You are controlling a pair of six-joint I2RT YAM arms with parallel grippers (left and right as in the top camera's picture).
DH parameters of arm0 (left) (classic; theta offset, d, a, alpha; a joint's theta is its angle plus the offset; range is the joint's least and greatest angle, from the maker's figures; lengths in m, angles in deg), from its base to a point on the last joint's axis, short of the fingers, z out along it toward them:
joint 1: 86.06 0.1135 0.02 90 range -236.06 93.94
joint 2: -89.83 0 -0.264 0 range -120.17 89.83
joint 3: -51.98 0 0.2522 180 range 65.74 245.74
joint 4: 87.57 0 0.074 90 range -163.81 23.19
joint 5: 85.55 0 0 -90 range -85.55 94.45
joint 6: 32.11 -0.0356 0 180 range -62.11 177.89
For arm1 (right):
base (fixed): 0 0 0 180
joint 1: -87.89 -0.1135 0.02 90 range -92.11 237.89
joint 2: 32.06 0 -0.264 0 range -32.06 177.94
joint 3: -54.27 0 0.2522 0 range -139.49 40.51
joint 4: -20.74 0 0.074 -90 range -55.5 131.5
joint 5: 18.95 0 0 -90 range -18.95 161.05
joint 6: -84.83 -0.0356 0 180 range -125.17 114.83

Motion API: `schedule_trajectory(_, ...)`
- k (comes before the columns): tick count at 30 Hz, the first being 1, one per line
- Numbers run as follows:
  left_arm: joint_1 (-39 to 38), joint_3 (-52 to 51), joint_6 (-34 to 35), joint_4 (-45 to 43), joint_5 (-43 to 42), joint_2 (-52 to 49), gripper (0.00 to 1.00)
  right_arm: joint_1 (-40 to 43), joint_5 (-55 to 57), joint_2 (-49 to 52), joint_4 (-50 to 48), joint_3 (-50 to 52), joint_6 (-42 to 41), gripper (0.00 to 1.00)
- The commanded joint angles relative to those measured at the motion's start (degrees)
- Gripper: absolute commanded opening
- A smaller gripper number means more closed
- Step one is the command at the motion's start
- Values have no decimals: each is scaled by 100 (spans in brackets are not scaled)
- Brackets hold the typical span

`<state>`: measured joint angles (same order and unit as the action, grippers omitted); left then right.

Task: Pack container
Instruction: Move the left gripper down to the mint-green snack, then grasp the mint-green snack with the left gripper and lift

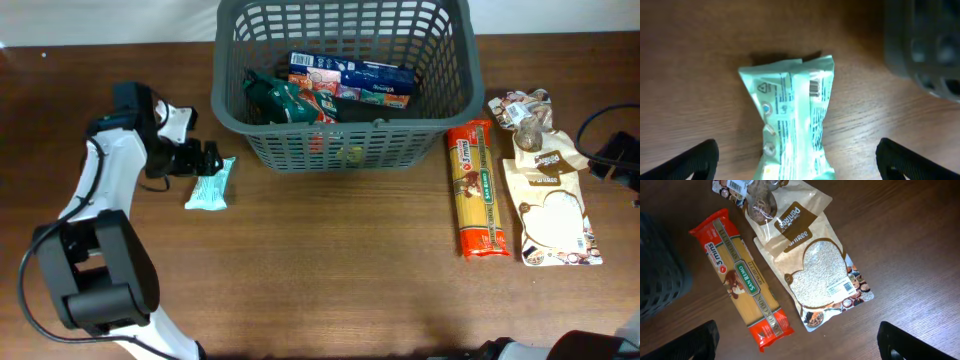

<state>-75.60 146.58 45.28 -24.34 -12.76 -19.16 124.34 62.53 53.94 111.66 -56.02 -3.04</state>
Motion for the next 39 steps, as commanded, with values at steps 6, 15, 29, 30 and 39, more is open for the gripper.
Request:
schedule_trajectory(6,4,-131,-28,-149,-210,-490,94,33,-52,-44,2,-28,-9,99)
schedule_trajectory(15,4,-131,-133,-199,-109,-892,90,33,-52,-44,2,-28,-9,99)
schedule_trajectory(29,4,-131,-398,-125,772,-933,76,33,-52,-44,2,-28,-9,99)
schedule_trajectory(30,4,-131,-398,-105,820,-933,76,33,-52,-44,2,-28,-9,99)
schedule_trajectory(39,4,-131,-396,-22,1023,-1130,76,33,-55,-44,2,-28,-9,99)
